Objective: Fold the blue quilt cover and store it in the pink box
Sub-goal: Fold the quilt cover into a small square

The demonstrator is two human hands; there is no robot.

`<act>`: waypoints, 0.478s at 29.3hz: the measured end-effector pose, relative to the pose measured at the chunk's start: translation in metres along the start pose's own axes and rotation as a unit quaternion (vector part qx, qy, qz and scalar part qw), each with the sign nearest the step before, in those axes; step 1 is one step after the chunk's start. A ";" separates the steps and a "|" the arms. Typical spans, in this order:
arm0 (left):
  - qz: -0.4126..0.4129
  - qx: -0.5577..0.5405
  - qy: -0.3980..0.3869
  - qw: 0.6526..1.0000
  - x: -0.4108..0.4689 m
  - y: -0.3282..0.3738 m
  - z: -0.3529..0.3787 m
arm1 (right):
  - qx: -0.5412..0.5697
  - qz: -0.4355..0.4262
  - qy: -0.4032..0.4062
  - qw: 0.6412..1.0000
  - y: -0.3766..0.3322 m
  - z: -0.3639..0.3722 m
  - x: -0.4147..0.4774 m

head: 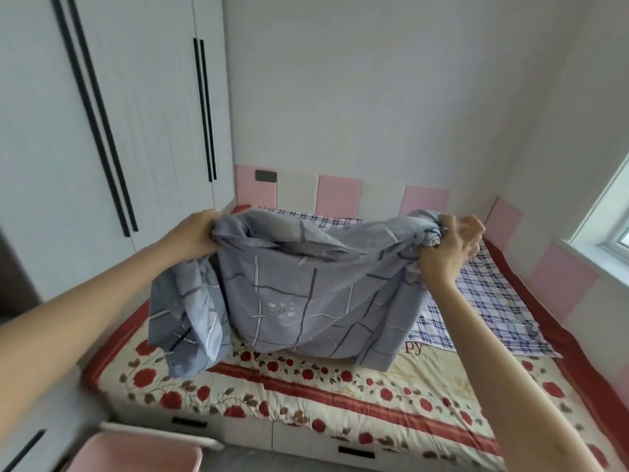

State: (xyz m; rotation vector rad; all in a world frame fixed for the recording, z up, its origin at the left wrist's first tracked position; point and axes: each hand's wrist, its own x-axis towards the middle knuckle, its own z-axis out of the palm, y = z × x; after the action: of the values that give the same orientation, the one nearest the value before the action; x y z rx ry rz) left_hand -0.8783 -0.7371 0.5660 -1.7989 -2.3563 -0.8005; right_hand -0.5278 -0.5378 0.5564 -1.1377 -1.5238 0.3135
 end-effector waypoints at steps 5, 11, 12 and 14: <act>0.001 -0.020 -0.264 0.964 -0.055 0.027 0.042 | 0.062 0.158 -0.430 0.887 -0.010 -0.007 -0.049; -0.071 0.110 -0.568 0.813 -0.141 0.034 0.123 | -0.251 0.223 -0.780 0.528 0.067 0.012 -0.142; -0.082 0.154 -0.600 0.781 -0.158 0.030 0.136 | -0.305 0.191 -0.798 0.483 0.077 0.009 -0.158; -0.089 0.233 -0.652 0.716 -0.191 0.028 0.153 | -0.371 0.158 -0.814 0.419 0.094 0.001 -0.191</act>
State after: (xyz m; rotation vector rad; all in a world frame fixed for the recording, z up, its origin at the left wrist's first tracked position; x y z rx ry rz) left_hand -0.7550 -0.8323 0.3754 -2.1340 -2.8497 1.5440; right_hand -0.5072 -0.6404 0.3703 -1.9520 -3.3891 1.4331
